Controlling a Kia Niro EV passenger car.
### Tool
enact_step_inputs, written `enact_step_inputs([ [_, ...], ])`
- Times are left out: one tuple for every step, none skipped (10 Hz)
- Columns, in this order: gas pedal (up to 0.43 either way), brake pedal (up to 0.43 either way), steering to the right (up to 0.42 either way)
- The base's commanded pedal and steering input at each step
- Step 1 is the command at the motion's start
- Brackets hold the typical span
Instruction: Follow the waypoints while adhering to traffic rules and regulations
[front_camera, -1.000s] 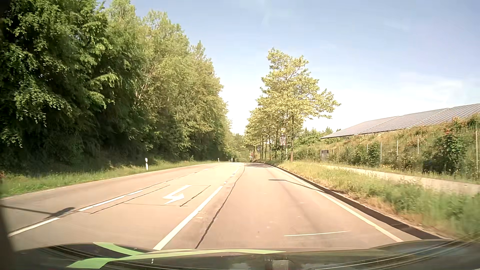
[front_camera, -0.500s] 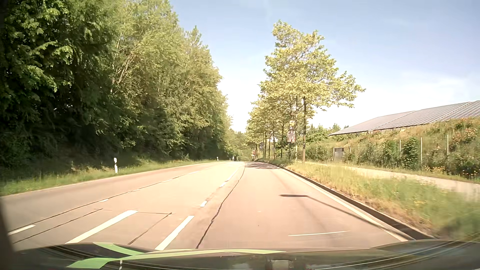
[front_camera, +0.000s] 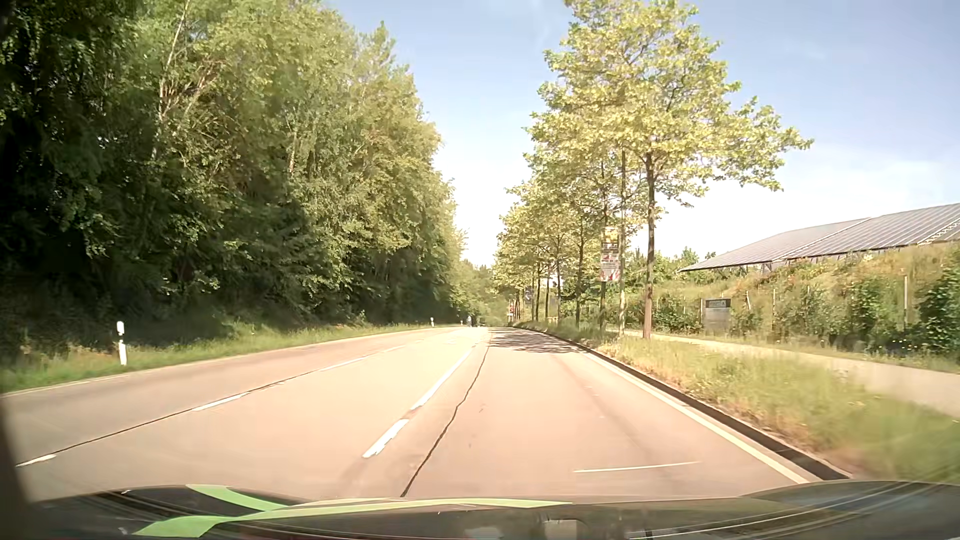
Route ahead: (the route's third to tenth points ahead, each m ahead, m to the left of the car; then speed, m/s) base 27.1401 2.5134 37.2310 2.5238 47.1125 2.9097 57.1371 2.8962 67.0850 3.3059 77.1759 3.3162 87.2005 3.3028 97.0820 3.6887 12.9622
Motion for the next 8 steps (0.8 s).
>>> enact_step_inputs([
  [0.079,0.0,-0.003],
  [0.079,0.0,0.0],
  [0.079,0.0,0.0],
  [0.067,0.0,0.0],
  [0.008,0.0,0.0],
  [0.0,0.0,0.0],
  [0.0,0.0,0.0],
  [0.0,0.0,0.0],
])
